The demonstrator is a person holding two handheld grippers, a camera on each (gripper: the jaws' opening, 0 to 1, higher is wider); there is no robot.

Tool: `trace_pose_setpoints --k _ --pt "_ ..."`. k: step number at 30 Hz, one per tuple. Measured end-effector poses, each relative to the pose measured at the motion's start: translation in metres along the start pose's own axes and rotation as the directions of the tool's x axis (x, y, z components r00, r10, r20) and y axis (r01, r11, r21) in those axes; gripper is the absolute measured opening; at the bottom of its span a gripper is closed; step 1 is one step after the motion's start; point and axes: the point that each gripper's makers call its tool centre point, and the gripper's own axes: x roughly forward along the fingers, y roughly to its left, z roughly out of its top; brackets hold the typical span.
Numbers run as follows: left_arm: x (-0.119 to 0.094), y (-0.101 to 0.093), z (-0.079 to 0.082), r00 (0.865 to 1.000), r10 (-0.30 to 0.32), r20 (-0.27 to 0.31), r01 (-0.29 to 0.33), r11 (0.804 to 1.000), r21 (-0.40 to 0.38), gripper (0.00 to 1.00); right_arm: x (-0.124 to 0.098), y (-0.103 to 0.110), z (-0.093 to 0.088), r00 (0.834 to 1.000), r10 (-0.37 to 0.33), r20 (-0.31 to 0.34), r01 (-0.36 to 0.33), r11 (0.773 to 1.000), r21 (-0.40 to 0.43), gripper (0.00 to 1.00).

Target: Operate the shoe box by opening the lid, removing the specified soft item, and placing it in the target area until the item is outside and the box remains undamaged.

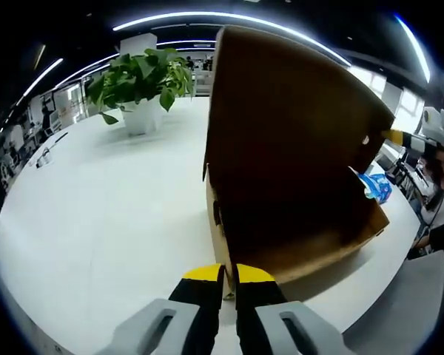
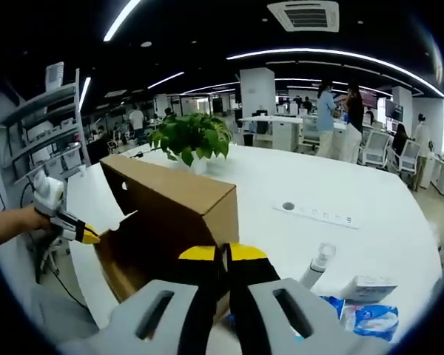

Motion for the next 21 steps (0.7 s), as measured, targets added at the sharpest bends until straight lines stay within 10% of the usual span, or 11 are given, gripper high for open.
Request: trace_pose_setpoints --k 21 --pt "0.0 -0.001 -0.003 1.0 -0.004 0.003 0.004 1.0 0.0 0.06 -0.017 0.018 -0.032 0.999 0.009 -0.034 -0.007 0.998 0.059 0.04"
